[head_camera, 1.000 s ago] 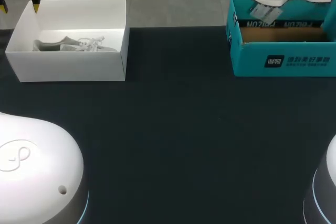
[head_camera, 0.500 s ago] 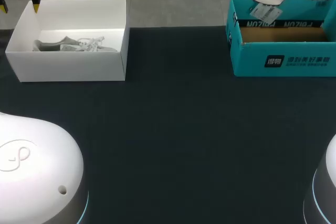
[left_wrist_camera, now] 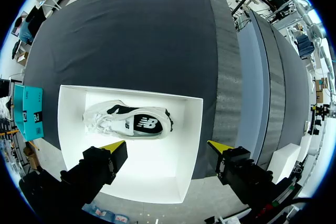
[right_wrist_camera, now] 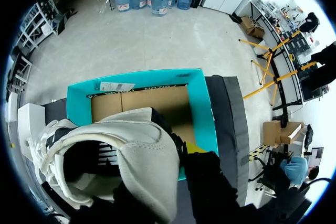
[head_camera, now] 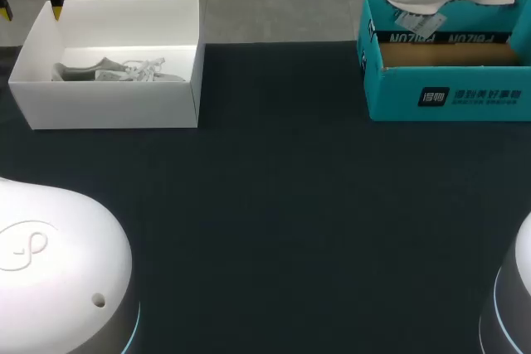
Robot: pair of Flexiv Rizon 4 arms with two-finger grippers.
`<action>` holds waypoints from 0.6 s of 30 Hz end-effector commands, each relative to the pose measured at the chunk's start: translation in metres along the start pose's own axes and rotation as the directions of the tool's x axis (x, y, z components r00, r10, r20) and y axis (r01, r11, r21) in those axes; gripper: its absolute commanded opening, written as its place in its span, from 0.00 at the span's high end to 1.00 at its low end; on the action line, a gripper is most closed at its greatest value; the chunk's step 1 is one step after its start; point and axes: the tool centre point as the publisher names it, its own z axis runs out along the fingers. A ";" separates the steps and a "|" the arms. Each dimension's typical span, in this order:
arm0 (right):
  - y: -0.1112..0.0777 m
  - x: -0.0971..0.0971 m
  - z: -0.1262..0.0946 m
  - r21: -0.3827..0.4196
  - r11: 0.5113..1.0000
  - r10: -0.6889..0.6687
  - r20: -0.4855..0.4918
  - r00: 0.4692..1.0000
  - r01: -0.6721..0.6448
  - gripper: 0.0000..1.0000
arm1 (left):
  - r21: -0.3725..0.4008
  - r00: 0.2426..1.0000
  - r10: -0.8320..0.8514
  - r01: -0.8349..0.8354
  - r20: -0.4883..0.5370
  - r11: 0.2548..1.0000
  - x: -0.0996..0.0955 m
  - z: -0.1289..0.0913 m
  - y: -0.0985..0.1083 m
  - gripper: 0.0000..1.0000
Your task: Take the shoe out of the shoebox, open the shoe tongue, remove and reinsert the insole, then place the shoe into the shoebox
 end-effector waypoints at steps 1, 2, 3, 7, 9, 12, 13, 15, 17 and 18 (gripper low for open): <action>-0.021 0.012 -0.014 -0.010 1.000 -0.005 0.021 1.000 0.006 1.00 | -0.001 1.000 0.000 0.000 -0.002 1.000 0.000 0.000 -0.001 0.00; -0.026 0.017 -0.015 -0.010 1.000 -0.007 0.016 1.000 0.007 1.00 | -0.001 1.000 0.000 0.000 -0.002 1.000 0.000 0.000 -0.001 0.00; -0.031 0.021 -0.015 0.010 1.000 -0.010 0.024 1.000 0.010 1.00 | -0.001 1.000 0.000 0.000 -0.002 1.000 0.000 0.000 -0.001 0.00; -0.050 0.036 -0.016 0.017 1.000 -0.006 0.015 1.000 0.006 1.00 | -0.001 1.000 0.000 0.000 -0.002 1.000 0.000 0.000 -0.001 0.00; -0.060 0.043 -0.018 0.015 1.000 0.002 0.009 1.000 -0.002 1.00 | -0.001 1.000 0.000 0.000 -0.002 1.000 0.000 0.000 -0.001 0.00; -0.074 0.056 -0.022 0.015 1.000 0.003 0.007 1.000 -0.003 1.00 | -0.001 1.000 0.000 0.000 -0.002 1.000 0.000 0.000 -0.001 0.00; -0.079 0.060 -0.023 0.015 1.000 0.002 0.008 1.000 -0.002 1.00 | -0.001 1.000 0.000 0.000 -0.002 1.000 0.000 0.000 -0.001 0.00; -0.087 0.067 -0.027 0.014 1.000 0.004 0.016 1.000 -0.005 1.00 | -0.001 1.000 0.000 0.000 -0.002 1.000 0.000 0.000 -0.001 0.00; -0.097 0.075 -0.032 0.007 1.000 0.005 0.023 1.000 -0.005 1.00 | -0.001 1.000 0.000 0.000 -0.002 1.000 0.000 0.000 -0.001 0.00; -0.102 0.079 -0.035 0.003 1.000 0.004 0.025 1.000 -0.004 1.00 | -0.001 1.000 0.000 0.000 -0.002 1.000 0.000 0.000 -0.001 0.00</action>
